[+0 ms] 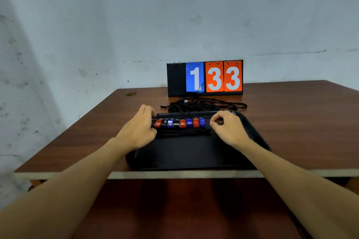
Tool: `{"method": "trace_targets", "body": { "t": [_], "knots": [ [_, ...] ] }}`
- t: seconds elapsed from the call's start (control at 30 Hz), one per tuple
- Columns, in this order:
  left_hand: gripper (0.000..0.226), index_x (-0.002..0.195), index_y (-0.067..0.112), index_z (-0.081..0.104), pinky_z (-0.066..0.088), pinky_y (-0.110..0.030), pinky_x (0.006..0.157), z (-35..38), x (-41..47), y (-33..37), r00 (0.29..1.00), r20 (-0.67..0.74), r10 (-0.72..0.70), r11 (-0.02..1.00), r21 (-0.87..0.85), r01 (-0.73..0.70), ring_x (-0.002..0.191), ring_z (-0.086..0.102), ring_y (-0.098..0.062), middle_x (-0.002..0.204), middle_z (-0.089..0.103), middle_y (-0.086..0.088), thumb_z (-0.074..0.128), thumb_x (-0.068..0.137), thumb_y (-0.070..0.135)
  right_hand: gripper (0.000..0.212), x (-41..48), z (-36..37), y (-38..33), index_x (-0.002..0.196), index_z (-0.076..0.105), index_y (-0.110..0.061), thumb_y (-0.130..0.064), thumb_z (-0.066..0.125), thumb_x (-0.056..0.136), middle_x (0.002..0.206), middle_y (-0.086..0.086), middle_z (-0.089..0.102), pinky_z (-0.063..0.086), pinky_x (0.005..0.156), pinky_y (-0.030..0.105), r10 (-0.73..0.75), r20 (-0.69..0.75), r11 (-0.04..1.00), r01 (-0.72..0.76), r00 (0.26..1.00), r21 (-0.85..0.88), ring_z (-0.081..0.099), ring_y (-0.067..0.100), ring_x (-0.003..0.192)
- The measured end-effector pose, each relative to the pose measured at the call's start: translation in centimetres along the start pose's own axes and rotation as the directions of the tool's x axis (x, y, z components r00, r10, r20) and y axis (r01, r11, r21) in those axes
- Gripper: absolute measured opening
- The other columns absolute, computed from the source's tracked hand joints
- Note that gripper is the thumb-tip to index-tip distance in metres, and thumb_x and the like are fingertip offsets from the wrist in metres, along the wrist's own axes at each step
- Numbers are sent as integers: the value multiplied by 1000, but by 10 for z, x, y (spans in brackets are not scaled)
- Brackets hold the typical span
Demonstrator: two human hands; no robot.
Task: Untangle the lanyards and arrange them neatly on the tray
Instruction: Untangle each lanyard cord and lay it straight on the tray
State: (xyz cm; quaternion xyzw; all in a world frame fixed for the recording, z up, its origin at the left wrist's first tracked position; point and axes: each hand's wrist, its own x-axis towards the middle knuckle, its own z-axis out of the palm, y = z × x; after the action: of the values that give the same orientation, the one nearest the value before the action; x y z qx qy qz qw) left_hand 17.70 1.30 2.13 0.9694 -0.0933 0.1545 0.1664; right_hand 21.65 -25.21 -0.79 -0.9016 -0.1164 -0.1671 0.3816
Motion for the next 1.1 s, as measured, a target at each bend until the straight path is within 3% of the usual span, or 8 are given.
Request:
{"method": "trace_targets", "body": {
  "t": [0.17, 0.27, 0.37, 0.47, 0.67, 0.83, 1.1],
  "knots": [
    [22, 112, 18, 53, 47, -27, 87, 2, 29, 24, 995, 75, 60, 995, -80, -54, 97, 52, -11, 111, 41, 6, 56, 90, 19, 11, 21, -12, -10, 85, 64, -21, -11, 61, 88, 99, -2, 62, 43, 73, 16, -11, 20, 1000, 10, 1000, 20, 56, 8, 88],
    [17, 109, 19, 59, 43, -21, 85, 3, 51, 32, 991, 96, 92, 992, -90, -83, 93, 51, -7, 105, 44, 6, 52, 94, 20, 9, 37, -15, -15, 91, 65, -19, -12, 60, 90, 100, -4, 62, 38, 70, 11, -33, 69, 999, 31, 997, 34, 54, 5, 89],
    [20, 112, 20, 60, 45, -25, 88, 5, 74, 34, 979, 133, 152, 988, -19, -151, 92, 52, -10, 105, 46, 5, 48, 96, 18, 9, 52, -15, -14, 96, 66, -17, -13, 60, 91, 100, -5, 61, 35, 68, 5, -58, 105, 998, 54, 993, 40, 53, 4, 91],
    [32, 126, 24, 53, 45, -30, 92, 7, 100, 33, 938, 275, 212, 963, 102, -248, 99, 51, -15, 112, 43, 3, 47, 96, 14, 9, 68, -14, -7, 95, 65, -19, -13, 59, 91, 100, -7, 60, 34, 67, 4, -60, 104, 996, 52, 993, 76, 53, 3, 88],
    [59, 137, 39, 42, 42, -28, 84, 11, 148, 36, 842, 451, 297, 817, 336, -468, 100, 36, -12, 110, 34, 3, 56, 90, 6, 11, 94, -8, 11, 97, 64, -20, -12, 59, 92, 98, -7, 61, 39, 65, 7, -51, 103, 992, 39, 993, 117, 55, 2, 83],
    [56, 129, 38, 51, 40, -29, 91, 22, 167, 38, 775, 550, 313, 773, 327, -544, 110, 33, -15, 118, 35, 2, 68, 82, 14, 12, 107, -4, 24, 98, 66, -18, -10, 59, 91, 100, -5, 62, 41, 68, 9, -43, 112, 990, 27, 993, 136, 57, 6, 86],
    [38, 110, 32, 63, 42, -30, 88, 26, 179, 29, 756, 583, 299, 791, 291, -538, 106, 34, -12, 106, 35, 10, 76, 76, 19, 13, 112, 5, 27, 92, 65, -21, -9, 59, 91, 101, -5, 61, 39, 71, 7, -74, 132, 988, 55, 989, 142, 56, 5, 91]
  ]
}}
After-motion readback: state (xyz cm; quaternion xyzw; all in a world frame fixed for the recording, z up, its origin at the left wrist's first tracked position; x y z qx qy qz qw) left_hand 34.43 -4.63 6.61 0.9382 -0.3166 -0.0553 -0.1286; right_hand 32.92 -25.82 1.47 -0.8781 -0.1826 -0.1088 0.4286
